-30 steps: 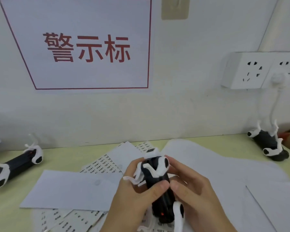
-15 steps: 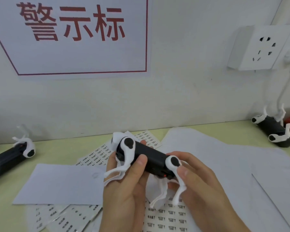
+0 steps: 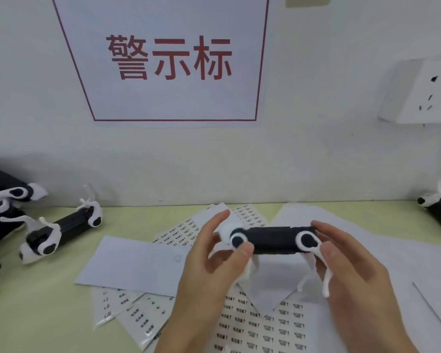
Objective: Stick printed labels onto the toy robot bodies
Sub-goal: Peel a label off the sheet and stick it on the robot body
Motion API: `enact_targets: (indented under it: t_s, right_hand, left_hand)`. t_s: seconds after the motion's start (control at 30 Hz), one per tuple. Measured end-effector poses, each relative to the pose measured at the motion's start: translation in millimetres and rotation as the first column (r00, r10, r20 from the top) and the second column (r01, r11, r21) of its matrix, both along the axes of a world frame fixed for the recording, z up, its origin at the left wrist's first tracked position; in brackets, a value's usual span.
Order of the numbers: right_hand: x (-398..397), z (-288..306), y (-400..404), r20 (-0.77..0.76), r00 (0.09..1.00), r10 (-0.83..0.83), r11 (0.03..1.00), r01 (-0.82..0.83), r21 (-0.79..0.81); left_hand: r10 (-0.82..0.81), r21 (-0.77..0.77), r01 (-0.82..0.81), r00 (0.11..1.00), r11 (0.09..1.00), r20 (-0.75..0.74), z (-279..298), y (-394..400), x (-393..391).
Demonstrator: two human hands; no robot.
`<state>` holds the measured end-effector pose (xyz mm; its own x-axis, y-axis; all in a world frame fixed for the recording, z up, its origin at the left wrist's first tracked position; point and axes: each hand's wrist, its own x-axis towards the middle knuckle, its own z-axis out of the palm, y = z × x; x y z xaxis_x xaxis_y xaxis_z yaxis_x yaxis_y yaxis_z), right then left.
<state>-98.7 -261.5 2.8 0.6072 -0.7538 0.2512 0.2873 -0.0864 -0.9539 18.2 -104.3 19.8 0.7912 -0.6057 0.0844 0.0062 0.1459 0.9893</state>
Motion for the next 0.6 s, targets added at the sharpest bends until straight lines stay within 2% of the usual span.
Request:
enact_targets:
  t_s: [0.1, 0.2, 0.3, 0.47, 0.6]
  right_hand:
    - [2, 0, 6, 0.042, 0.995, 0.086, 0.996, -0.086, -0.003]
    - [2, 0, 11, 0.031, 0.995, 0.090, 0.992, -0.087, -0.094]
    - [2, -1, 13, -0.063, 0.998, 0.017, 0.986, -0.028, -0.164]
    - [1, -2, 9, -0.125, 0.971, -0.206, 0.952, 0.169, -0.253]
    - [1, -3, 6, -0.142, 0.935, -0.325, 0.927, 0.285, -0.244]
  left_hand:
    - [0.026, 0.061, -0.033, 0.993, 0.998, 0.113, -3, 3, 2]
    - [0.097, -0.007, -0.097, 0.977, 0.995, 0.190, -3, 5, 7]
    - [0.135, -0.052, -0.126, 0.966, 0.991, 0.222, -3, 7, 10]
    - [0.151, 0.043, -0.173, 0.936, 0.984, 0.317, -8, 6, 13]
    - [0.205, 0.066, -0.269, 0.852, 0.961, 0.482, -8, 4, 9]
